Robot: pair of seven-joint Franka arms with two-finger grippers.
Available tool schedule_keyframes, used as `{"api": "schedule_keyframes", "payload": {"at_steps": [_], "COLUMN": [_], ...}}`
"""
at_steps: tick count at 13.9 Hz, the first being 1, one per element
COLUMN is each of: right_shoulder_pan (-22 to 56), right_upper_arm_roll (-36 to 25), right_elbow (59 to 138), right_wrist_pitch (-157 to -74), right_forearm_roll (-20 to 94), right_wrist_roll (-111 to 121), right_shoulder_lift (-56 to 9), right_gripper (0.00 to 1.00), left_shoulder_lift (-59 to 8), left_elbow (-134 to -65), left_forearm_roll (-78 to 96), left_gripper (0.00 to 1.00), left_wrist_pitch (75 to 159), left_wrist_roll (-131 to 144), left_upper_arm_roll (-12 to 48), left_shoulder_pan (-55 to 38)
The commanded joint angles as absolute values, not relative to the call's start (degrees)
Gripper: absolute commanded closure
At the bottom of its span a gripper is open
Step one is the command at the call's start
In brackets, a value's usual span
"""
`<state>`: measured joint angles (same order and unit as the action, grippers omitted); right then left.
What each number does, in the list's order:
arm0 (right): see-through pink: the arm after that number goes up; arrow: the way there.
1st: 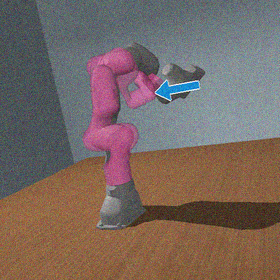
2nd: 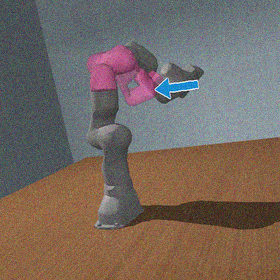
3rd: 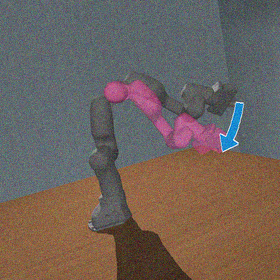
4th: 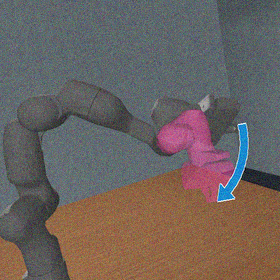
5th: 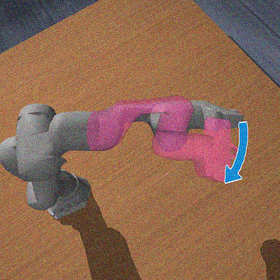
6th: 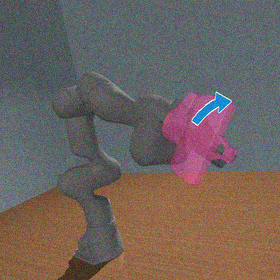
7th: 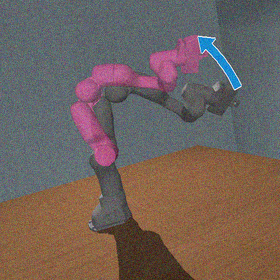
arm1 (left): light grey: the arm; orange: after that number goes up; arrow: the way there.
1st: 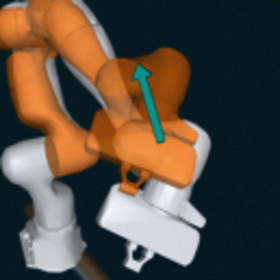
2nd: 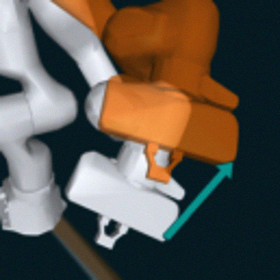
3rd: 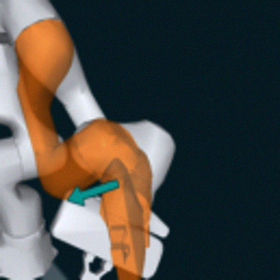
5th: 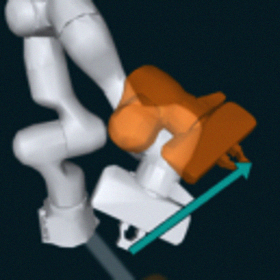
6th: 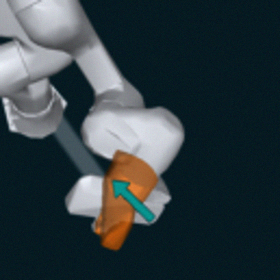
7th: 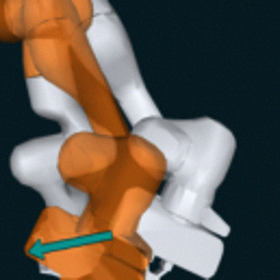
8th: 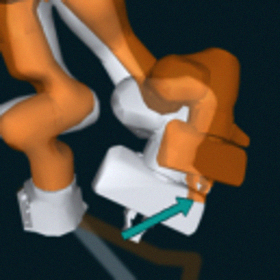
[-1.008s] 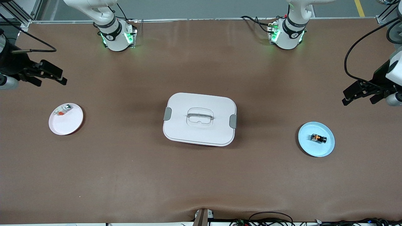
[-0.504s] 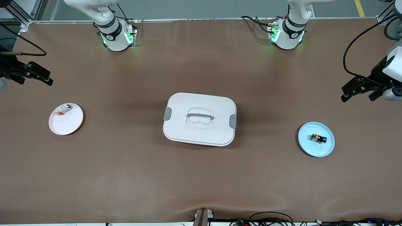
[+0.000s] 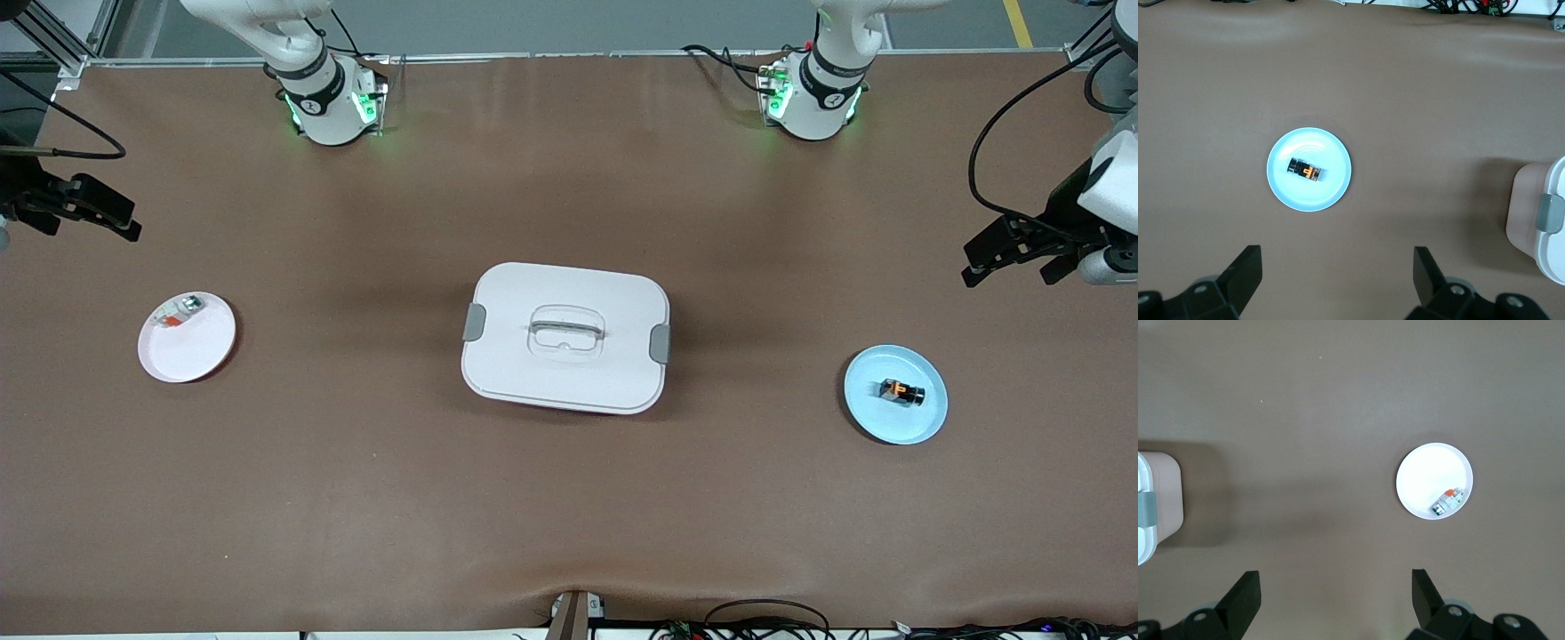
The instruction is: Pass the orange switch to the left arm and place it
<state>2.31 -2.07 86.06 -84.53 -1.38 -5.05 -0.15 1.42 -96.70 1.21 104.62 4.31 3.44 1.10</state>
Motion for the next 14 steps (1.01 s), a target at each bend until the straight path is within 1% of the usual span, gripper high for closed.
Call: {"api": "schedule_keyframes", "payload": {"at_steps": [1, 3, 12, 14], "right_shoulder_pan": [2.0, 1.9, 1.9, 1.5], "right_upper_arm_roll": [-1.5, -1.6, -1.1, -1.2], "right_elbow": [85.3, 85.2, 85.6, 85.6], "right_wrist_pitch": [-82.5, -82.2, -80.8, -80.9], "right_forearm_roll": [-2.5, -2.3, -1.5, -1.3], "right_wrist_roll": [-6.3, -9.5, -9.8, -9.8], "right_shoulder_lift": [0.1, 0.2, 1.4, 1.3], "right_gripper": [0.0, 0.0, 0.0, 0.0], "left_shoulder_lift": [2.5, 2.5, 2.5, 2.3], "left_elbow": [-96.9, -96.9, -96.9, -96.9], "left_forearm_roll": [1.4, 1.4, 1.4, 1.3], "left_gripper": [0.0, 0.0, 0.0, 0.0], "left_wrist_pitch": [103.8, 103.7, 103.7, 101.6], "left_wrist_roll": [4.0, 4.0, 3.5, 3.4], "left_upper_arm_roll": [3.7, 3.7, 3.8, 3.7], "left_shoulder_pan": [1.2, 1.2, 1.2, 1.2]}}
